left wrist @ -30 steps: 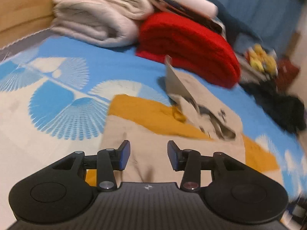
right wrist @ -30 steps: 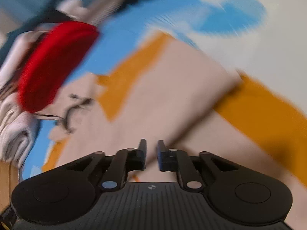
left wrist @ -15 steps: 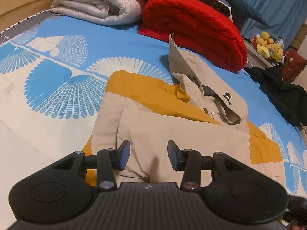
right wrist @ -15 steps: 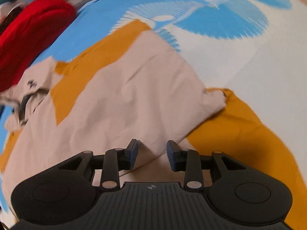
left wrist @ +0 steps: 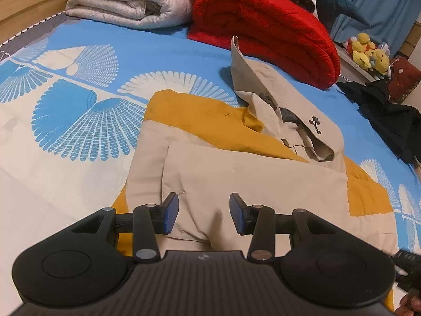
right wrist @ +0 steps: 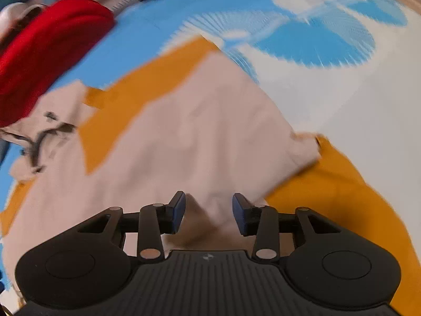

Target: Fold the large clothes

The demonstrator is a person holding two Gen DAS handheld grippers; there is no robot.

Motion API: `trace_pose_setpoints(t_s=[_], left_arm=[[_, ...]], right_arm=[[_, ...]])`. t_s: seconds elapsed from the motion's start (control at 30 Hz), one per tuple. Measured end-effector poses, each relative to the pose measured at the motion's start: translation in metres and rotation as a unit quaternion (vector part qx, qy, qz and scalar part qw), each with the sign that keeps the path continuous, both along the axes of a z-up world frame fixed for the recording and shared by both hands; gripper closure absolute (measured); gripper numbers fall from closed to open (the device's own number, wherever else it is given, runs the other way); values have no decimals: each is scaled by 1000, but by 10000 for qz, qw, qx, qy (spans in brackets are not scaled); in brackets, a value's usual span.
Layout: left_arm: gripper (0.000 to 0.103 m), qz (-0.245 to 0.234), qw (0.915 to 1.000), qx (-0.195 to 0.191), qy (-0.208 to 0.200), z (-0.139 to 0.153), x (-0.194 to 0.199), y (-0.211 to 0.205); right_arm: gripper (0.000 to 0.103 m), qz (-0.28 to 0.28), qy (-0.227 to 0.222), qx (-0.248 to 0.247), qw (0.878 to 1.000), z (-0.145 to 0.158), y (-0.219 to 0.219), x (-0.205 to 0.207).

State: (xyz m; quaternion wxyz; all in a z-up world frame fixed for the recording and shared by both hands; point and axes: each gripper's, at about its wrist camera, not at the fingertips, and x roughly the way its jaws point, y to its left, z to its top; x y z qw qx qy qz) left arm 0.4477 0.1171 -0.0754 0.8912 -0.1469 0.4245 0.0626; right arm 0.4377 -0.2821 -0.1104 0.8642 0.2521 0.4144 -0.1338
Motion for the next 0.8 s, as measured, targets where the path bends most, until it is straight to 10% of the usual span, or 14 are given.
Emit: trace_pose_setpoints(t_s=[0.8], left_arm=[[56, 10, 9950, 664, 749, -39, 16, 10]], right_arm=[[61, 678, -1120, -464, 9903, 67, 10, -13]])
